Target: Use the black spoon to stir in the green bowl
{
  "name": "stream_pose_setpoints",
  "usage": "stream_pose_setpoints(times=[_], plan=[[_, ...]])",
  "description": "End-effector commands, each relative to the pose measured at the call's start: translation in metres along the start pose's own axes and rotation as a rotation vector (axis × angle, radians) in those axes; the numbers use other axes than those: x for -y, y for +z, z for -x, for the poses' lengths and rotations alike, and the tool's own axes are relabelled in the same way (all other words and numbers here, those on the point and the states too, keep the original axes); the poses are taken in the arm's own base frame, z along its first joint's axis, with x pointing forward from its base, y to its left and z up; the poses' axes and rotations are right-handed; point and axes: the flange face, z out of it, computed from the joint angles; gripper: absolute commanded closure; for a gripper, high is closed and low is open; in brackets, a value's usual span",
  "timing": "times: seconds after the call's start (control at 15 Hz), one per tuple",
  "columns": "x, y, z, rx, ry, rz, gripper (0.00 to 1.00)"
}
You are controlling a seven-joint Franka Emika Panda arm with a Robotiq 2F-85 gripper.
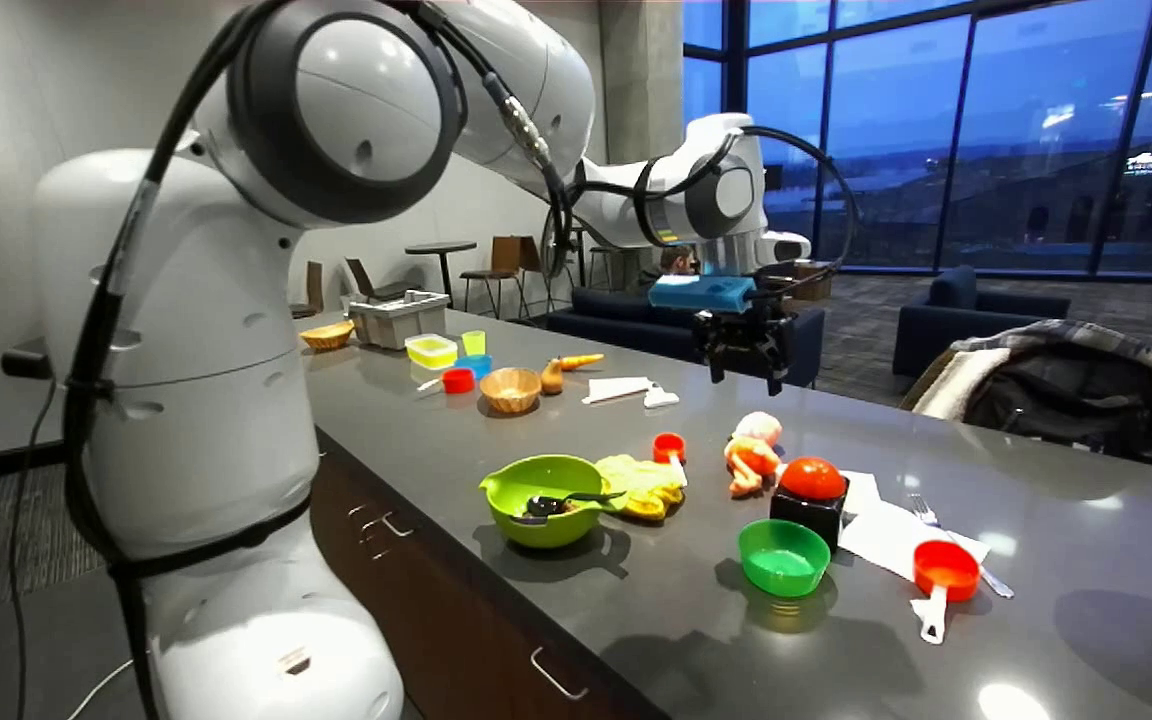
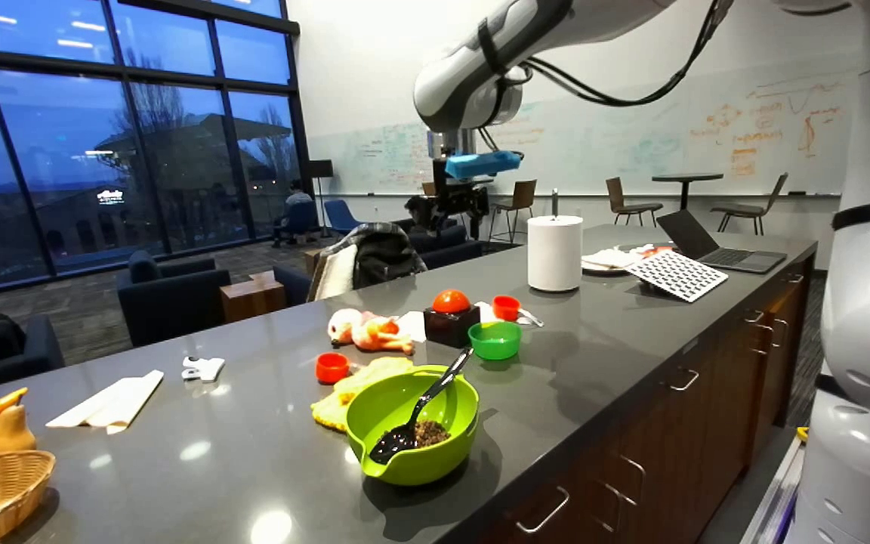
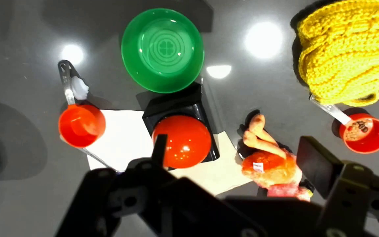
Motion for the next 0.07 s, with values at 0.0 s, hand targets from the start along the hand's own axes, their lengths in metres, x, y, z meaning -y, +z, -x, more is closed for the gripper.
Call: stream_pose_setpoints(times=[0.0], plan=[[-0.0245,-0.0141,0.0255,-0.011,0.047,-0.031,0.0]])
